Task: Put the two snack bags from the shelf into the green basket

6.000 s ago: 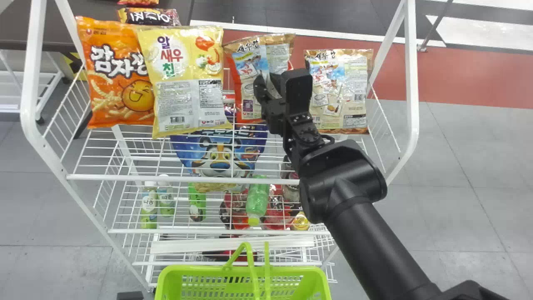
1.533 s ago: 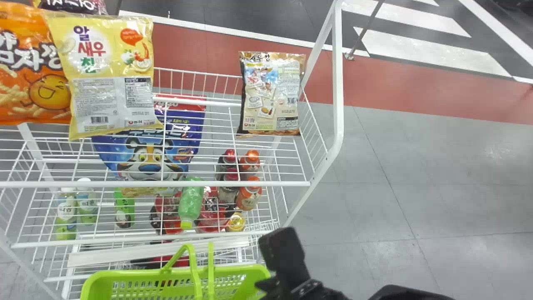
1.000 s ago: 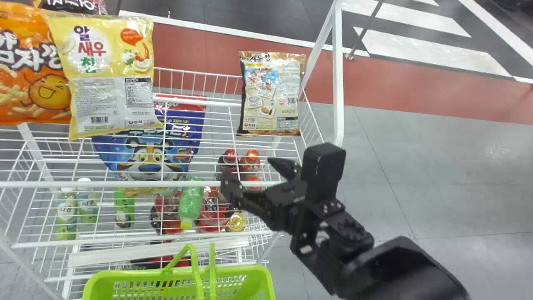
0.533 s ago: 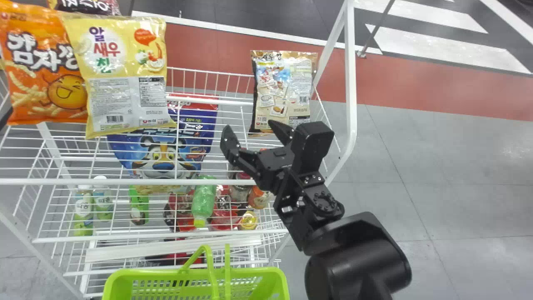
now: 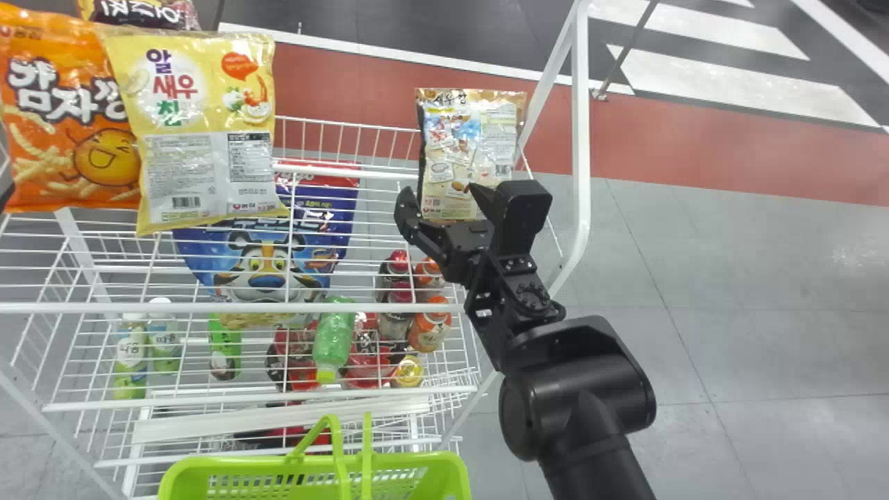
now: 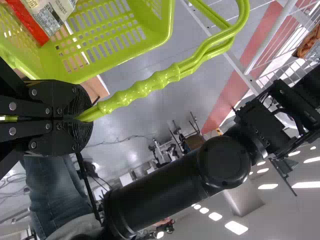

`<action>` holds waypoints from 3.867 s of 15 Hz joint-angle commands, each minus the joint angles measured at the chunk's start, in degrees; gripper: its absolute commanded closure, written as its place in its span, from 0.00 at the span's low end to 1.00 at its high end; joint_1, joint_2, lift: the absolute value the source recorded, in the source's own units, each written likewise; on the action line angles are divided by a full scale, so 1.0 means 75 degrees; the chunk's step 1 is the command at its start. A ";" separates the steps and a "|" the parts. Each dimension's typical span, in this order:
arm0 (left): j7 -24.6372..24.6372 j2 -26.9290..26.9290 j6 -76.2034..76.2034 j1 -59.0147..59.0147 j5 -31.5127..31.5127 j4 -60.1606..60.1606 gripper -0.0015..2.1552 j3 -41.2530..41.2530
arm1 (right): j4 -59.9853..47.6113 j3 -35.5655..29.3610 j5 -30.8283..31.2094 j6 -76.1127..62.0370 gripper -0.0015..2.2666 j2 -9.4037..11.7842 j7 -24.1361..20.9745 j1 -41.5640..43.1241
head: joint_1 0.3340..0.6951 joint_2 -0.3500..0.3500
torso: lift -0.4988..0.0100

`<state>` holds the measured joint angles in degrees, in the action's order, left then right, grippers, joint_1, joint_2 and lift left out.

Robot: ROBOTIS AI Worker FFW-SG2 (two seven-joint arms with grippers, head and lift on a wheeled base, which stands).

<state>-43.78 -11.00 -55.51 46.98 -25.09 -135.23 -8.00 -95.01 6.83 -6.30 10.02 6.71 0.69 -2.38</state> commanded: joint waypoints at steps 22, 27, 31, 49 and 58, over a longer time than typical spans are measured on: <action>-0.0034 -0.0022 0.0047 0.0006 -0.0217 0.0089 0.80 0.0259 | 0.2180 -0.0348 0.0113 0.0066 0.98 -0.0004 -0.0091 0.1607 | 1.00 0.00 | 0.96; -0.0034 0.0025 0.0023 0.0006 -0.0205 0.0054 0.80 0.0259 | 0.1114 -0.0371 -0.0016 0.0183 0.98 -0.0004 -0.0115 0.1044 | 1.00 0.00 | 0.96; -0.0011 0.0072 0.0023 0.0053 -0.0159 -0.0005 0.80 0.0235 | -0.0562 -0.0230 -0.0473 0.0652 0.98 0.0089 -0.0080 0.0294 | 1.00 0.01 | 0.96; 0.0013 0.0107 0.0047 0.0006 -0.0006 0.0007 0.80 0.0048 | -0.7558 -0.1625 -0.1996 0.9042 0.97 0.0265 -0.0173 -0.4089 | 1.00 0.00 | 0.96; 0.0013 0.0096 0.0047 0.0064 0.0088 -0.0075 0.80 -0.0081 | -0.7464 -0.1601 -0.2805 1.0675 0.97 0.0218 0.0108 -0.4721 | 1.00 0.00 | 0.96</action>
<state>-43.78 -10.28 -55.16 47.26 -24.79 -135.47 -8.26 -151.90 -6.53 -26.44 89.60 8.64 1.81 -37.75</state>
